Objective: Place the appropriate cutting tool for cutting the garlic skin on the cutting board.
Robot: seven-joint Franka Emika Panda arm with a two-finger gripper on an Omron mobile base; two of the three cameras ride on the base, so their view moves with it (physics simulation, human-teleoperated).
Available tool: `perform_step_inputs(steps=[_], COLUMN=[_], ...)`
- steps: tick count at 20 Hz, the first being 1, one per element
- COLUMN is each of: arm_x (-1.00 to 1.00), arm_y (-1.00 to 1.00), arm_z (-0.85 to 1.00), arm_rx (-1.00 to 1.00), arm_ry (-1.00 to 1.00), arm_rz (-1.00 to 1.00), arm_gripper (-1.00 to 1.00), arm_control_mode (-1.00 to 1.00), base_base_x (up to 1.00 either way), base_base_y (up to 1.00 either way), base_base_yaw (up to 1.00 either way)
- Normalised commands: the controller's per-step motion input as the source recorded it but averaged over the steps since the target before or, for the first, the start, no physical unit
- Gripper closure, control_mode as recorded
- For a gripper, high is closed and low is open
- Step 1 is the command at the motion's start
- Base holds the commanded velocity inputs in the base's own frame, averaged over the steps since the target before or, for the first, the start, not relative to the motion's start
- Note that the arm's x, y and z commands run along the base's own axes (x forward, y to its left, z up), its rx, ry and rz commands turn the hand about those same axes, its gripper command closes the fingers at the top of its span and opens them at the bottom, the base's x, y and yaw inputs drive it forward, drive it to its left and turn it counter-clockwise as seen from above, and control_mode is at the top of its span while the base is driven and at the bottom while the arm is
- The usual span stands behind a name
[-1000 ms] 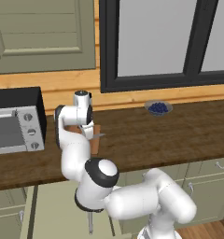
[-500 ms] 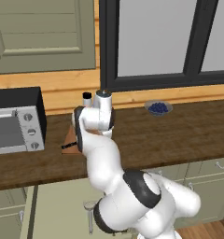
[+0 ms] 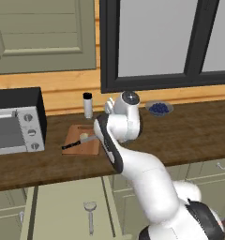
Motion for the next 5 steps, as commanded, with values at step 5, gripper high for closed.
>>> perform_step_inputs(steps=[5], arm_x=[-0.50], arm_y=[-0.03], arm_z=[0.69], arm_rx=[0.00], arm_ry=[-0.33], arm_rz=[0.00], arm_gripper=[-1.00], arm_control_mode=[-1.00], base_base_x=[0.00], base_base_y=[0.00], base_base_yaw=[0.00])
